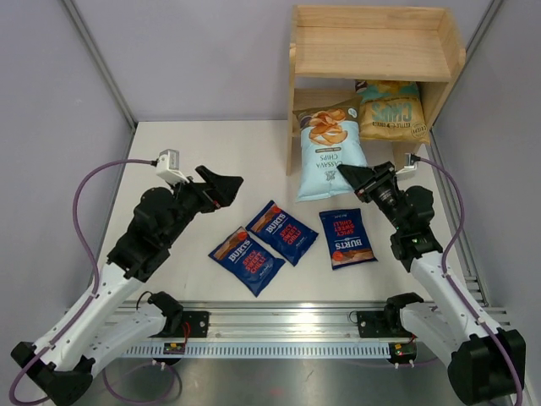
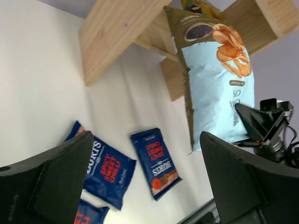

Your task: Place and organize the chips bags onto the shelf

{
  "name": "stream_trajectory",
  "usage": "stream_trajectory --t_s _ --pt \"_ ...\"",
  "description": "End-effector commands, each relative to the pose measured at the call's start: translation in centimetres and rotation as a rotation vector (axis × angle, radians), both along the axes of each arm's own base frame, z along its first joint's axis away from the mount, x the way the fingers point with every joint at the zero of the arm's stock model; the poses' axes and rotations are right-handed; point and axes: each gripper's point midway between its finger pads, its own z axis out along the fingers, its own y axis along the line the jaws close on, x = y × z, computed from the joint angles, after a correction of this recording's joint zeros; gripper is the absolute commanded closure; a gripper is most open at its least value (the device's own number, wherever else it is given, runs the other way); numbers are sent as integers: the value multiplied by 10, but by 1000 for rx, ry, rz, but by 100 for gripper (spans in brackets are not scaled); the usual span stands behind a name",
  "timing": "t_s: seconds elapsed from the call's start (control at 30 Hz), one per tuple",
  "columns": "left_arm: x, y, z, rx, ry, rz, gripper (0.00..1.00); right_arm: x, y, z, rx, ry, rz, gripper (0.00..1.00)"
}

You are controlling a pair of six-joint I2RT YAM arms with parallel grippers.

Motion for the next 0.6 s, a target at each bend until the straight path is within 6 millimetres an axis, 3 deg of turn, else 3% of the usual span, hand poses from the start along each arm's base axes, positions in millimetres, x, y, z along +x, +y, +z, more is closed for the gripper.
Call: stream_trajectory --t_s 0.0,0.1,0.27,0.5,0.57 --pt "-9 29 18 140 -61 67 1 4 -6 38 60 -77 1 77" --pt "-18 39 23 212 -62 63 1 16 -13 48 49 -96 -22 77" --pt "-37 49 31 299 -80 19 1 54 -28 50 37 -60 -83 77" --pt "-64 66 30 416 -105 -34 1 106 -30 54 34 -37 -121 77" --pt "-69 74 30 423 -117 -18 1 111 -31 55 42 -39 -132 78"
